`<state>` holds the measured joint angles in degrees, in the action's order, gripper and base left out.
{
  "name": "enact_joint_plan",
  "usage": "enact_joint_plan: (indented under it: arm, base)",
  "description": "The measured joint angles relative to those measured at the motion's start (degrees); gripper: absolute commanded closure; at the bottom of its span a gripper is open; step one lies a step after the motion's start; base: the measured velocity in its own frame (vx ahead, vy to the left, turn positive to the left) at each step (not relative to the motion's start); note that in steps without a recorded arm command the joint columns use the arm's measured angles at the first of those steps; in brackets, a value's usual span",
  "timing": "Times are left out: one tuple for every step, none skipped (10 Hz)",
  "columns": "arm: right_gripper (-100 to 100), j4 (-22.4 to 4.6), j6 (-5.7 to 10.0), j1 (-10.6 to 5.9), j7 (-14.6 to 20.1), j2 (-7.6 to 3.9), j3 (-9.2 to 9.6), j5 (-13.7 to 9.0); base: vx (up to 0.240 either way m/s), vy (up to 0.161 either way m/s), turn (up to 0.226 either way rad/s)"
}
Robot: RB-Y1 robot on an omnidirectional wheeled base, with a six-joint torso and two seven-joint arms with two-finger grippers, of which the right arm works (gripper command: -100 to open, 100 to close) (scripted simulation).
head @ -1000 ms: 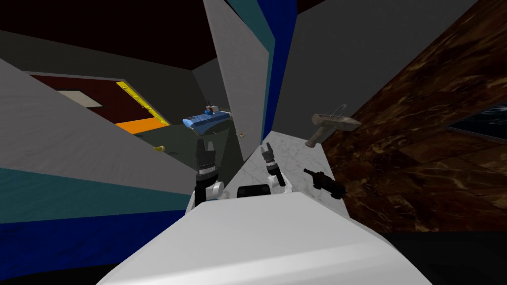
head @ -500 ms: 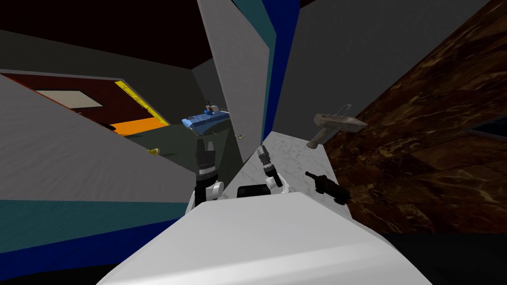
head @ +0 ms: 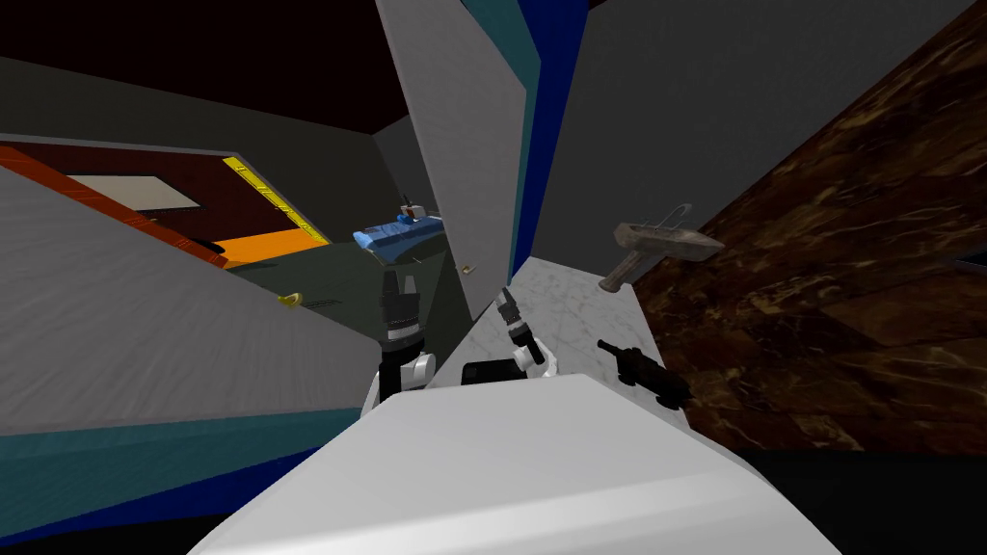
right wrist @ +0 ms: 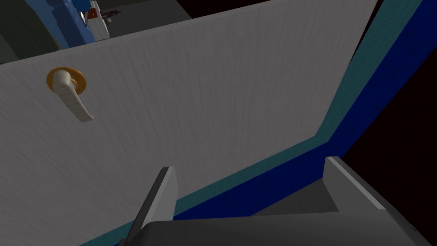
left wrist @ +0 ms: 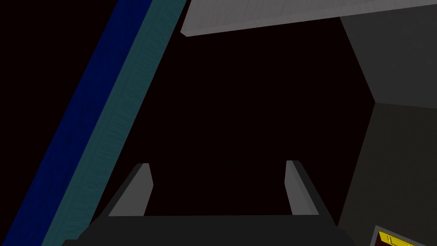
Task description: Push the door open
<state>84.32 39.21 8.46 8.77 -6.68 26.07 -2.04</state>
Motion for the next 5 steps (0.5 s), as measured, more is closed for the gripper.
enact_joint_plan:
  arm:
    - [-100, -1.13, 0.33, -0.38, 0.05, -0.16, 0.60, 0.01]
    - [-100, -2.88, 0.76, -1.18, 0.04, 0.02, 1.20, 0.05]
    - [-100, -3.79, 0.60, -1.65, 0.09, -0.24, 2.21, 0.07]
    - [-100, -5.71, 1.06, -2.26, 0.07, -0.18, 3.12, 0.15]
    - [-100, -7.90, 1.49, -3.31, 0.10, -0.13, 4.09, 0.17]
  base:
    - [0.077, -0.031, 0.011]
    - [0.124, -0.038, 0.024]
    - [0.149, -0.039, 0.016]
    - [0.154, -0.054, 0.016]
    - [0.178, -0.065, 0.025]
